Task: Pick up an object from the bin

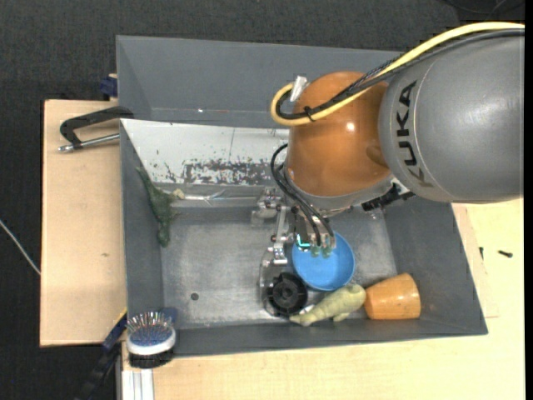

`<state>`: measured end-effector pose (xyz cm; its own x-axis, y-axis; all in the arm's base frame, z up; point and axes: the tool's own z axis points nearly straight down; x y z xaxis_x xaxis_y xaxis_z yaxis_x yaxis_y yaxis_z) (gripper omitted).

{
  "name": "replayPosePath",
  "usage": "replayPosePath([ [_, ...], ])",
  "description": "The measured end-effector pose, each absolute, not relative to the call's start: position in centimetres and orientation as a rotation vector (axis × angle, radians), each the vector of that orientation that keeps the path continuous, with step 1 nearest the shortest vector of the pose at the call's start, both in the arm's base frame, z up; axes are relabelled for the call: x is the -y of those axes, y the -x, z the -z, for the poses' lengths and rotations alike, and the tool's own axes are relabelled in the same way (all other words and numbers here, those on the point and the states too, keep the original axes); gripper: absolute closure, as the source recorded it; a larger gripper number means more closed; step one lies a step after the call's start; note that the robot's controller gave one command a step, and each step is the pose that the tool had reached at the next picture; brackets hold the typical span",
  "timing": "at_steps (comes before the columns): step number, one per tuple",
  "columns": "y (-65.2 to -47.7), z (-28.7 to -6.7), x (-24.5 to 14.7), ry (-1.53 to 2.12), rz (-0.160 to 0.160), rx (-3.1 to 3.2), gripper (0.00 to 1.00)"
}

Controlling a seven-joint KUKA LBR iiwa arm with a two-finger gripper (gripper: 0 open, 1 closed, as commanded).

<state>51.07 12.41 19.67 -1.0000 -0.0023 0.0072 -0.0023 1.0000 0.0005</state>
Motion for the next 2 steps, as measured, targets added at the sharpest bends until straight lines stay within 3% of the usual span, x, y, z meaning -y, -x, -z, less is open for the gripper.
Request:
replayPosePath([
  [1, -49.6, -12.5, -3.7, -0.41, -0.003, 3.11, 0.0],
  [2, -49.7, -7.5, -5.1, -0.715, -0.002, 3.073, 0.0],
])
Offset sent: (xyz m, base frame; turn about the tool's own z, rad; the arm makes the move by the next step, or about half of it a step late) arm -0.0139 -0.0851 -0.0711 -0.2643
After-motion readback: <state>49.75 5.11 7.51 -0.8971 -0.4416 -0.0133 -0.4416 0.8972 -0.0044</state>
